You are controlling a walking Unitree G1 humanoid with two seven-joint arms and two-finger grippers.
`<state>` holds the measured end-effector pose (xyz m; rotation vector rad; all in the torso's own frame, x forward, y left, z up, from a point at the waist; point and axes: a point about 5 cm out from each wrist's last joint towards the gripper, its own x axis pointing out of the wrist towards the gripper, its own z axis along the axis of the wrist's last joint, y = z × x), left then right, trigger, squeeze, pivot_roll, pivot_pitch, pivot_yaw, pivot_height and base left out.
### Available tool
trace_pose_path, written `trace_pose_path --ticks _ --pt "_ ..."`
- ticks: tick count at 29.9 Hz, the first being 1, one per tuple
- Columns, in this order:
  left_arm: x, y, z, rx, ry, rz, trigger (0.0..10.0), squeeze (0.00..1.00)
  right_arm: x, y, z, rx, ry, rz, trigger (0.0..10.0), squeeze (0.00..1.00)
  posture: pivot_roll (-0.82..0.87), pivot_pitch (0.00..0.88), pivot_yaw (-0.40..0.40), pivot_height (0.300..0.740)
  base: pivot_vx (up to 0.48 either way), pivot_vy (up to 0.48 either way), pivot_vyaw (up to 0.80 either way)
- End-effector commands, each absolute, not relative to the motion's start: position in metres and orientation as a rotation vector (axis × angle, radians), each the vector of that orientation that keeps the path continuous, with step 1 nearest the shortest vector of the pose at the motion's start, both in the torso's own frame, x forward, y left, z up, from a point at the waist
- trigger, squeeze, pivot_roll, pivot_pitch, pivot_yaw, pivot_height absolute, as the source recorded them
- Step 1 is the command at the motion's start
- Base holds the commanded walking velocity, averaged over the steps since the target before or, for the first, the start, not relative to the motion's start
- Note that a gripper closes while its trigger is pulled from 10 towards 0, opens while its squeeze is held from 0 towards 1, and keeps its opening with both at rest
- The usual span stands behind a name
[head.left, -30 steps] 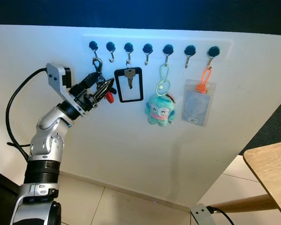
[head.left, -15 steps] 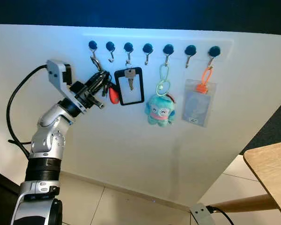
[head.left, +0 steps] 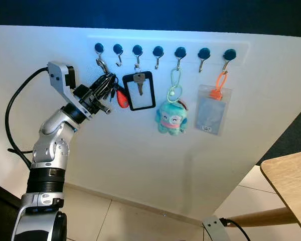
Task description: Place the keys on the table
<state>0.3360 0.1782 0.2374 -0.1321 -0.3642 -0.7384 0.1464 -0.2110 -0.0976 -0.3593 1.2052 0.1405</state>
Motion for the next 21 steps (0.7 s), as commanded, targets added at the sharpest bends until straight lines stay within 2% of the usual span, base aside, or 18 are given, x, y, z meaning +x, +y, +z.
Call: trace_pose_path --ticks 1,7,14,18,19,21 --pt "0.334 0.185 0.261 -0.068 -0.426 -0.722 10.0 0.00 0.146 -0.198 -0.100 -0.348 1.205 0.182 10.0 0.00 -0.10 0.051 0.084 0.740 0.000 0.000 0.00" --pt "0.335 0.194 0.268 -0.027 -0.421 -0.690 10.0 0.00 0.146 -0.191 -0.101 -0.347 1.204 0.190 10.0 0.00 -0.10 0.051 0.084 0.740 0.000 0.000 0.00" --pt "0.330 0.199 0.260 0.014 -0.352 -0.734 10.0 0.00 0.147 -0.189 -0.101 -0.350 1.202 0.194 10.0 0.00 -0.10 0.049 0.084 0.740 0.000 0.000 0.00" --pt "0.326 0.201 0.254 0.042 -0.303 -0.755 10.0 0.00 0.146 -0.199 -0.099 -0.358 1.205 0.186 10.0 0.00 -0.10 0.044 0.082 0.740 0.000 0.000 0.00" --pt "0.324 0.203 0.247 0.060 -0.258 -0.765 10.0 0.00 0.145 -0.213 -0.098 -0.364 1.209 0.178 10.0 0.00 -0.10 0.042 0.080 0.740 0.000 0.000 0.00" --pt "0.323 0.205 0.244 0.073 -0.231 -0.767 10.0 0.00 0.144 -0.221 -0.096 -0.368 1.211 0.171 10.0 0.00 -0.10 0.042 0.080 0.740 0.000 0.000 0.00"
